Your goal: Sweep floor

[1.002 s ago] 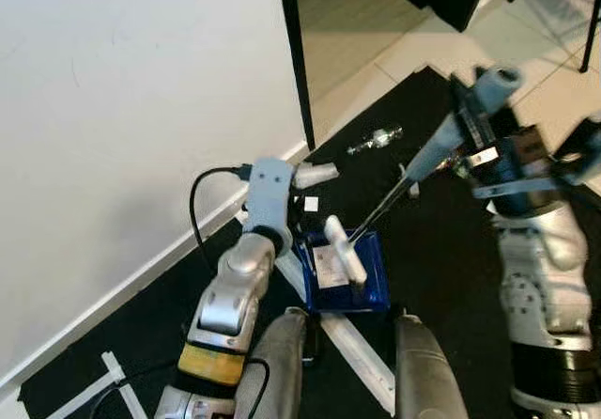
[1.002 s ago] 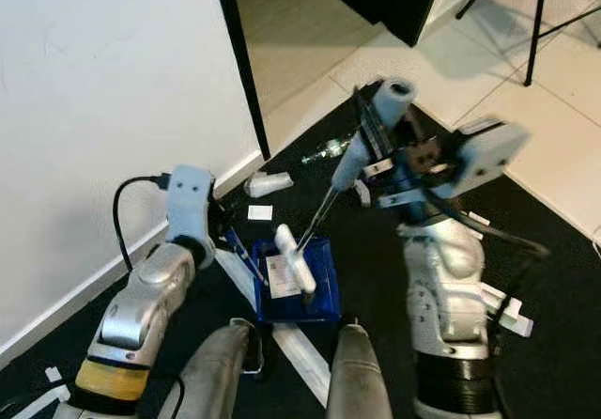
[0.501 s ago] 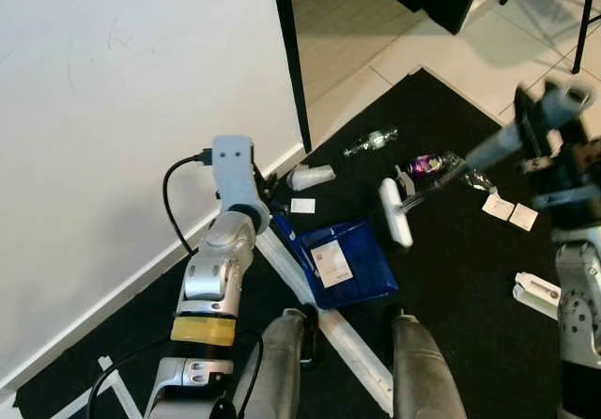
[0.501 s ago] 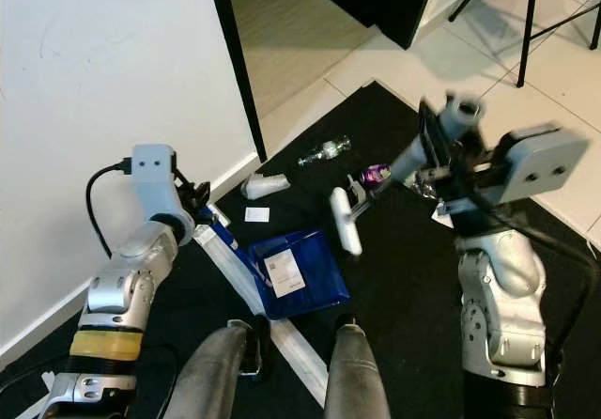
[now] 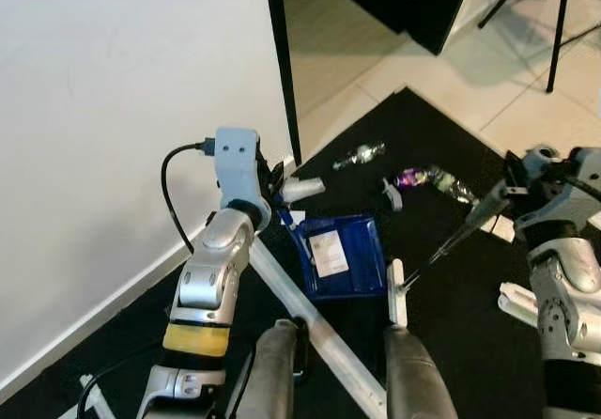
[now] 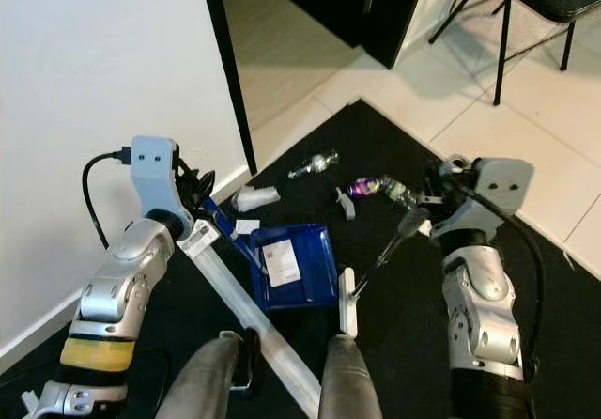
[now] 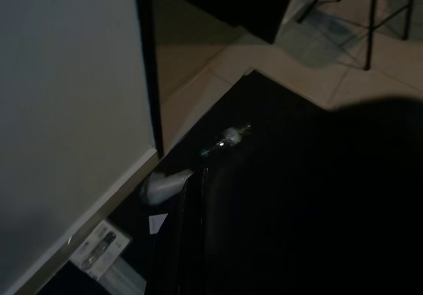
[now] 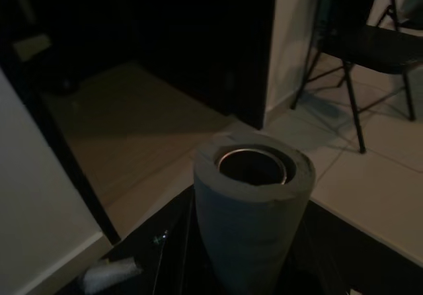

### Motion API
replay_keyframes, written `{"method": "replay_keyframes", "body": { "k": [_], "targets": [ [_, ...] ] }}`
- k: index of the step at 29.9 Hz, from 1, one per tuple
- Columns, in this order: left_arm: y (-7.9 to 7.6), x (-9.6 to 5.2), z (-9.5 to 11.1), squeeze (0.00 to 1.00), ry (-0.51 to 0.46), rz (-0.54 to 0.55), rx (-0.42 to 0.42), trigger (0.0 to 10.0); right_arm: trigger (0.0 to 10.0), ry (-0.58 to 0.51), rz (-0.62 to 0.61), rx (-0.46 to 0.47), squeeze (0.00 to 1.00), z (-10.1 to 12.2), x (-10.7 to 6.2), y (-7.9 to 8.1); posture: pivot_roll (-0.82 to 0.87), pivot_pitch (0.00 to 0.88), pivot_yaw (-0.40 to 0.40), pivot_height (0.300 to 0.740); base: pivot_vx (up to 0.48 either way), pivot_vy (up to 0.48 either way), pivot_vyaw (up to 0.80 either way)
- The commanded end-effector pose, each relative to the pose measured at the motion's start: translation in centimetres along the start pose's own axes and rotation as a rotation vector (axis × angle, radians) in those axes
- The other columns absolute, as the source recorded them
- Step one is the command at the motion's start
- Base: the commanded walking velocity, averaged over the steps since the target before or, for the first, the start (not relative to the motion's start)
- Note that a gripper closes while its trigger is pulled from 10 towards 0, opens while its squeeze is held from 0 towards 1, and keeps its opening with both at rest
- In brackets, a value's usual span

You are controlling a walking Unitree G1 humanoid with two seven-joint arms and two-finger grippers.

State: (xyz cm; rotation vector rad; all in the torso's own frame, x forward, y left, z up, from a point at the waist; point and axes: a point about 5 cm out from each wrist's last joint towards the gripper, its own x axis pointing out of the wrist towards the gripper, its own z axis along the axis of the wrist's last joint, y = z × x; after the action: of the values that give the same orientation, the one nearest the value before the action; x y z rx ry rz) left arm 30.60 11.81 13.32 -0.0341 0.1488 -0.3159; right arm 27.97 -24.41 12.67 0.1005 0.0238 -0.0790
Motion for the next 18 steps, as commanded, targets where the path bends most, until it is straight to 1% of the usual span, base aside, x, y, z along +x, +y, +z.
{"method": "replay_keyframes", "body": {
  "k": [1,3,6,9,10,11,14,16,18],
  "targets": [
    [-0.8,-0.2,0.7,0.0,-0.056,-0.072,0.006,10.0,10.0,0.051,-0.006,-0.005,0.0,-1.5,-0.5,-0.1,-0.11,0.152,0.038,0.74,0.0,0.0,0.0],
    [-1.2,-0.2,0.2,0.0,-0.026,-0.122,0.047,10.0,10.0,0.035,0.008,-0.038,0.0,-1.5,-0.7,0.0,-0.12,0.131,0.042,0.74,0.0,0.0,0.0],
    [-1.5,-0.1,-0.4,0.0,0.005,-0.171,0.086,10.0,10.0,0.01,0.027,-0.116,0.0,-1.0,-0.9,0.1,-0.13,0.116,0.053,0.74,0.0,0.0,0.0],
    [-1.5,0.1,-0.6,0.0,0.016,-0.171,0.094,10.0,10.0,-0.007,0.022,-0.116,0.0,-0.5,-0.8,0.0,-0.14,0.104,0.067,0.74,0.0,0.0,0.0],
    [-1.4,0.6,-0.9,0.0,0.028,-0.16,0.1,10.0,10.0,-0.031,-0.006,-0.103,0.0,0.2,-0.7,-0.6,-0.15,0.097,0.076,0.74,0.0,0.0,0.0],
    [-1.4,0.8,-1.1,0.0,0.034,-0.151,0.107,10.0,10.0,-0.04,-0.015,-0.095,0.0,0.4,-0.7,-0.8,-0.16,0.091,0.085,0.74,0.0,0.0,0.0],
    [-1.4,0.9,-1.3,0.0,0.041,-0.14,0.116,10.0,10.0,-0.049,-0.022,-0.086,0.0,0.6,-0.6,-0.9,-0.16,0.091,0.085,0.74,0.0,0.0,0.0],
    [-1.3,1.6,-2.5,0.0,0.079,-0.103,0.173,10.0,10.0,-0.073,-0.053,-0.091,0.0,1.4,-0.7,-1.5,-0.18,0.085,0.106,0.74,0.0,0.0,0.0],
    [-1.4,2.4,-3.7,0.0,0.114,-0.082,0.222,10.0,10.0,-0.112,-0.093,-0.094,0.0,2.5,-1.0,-2.6,-0.18,0.085,0.112,0.74,0.0,0.0,0.0]
  ]
}}
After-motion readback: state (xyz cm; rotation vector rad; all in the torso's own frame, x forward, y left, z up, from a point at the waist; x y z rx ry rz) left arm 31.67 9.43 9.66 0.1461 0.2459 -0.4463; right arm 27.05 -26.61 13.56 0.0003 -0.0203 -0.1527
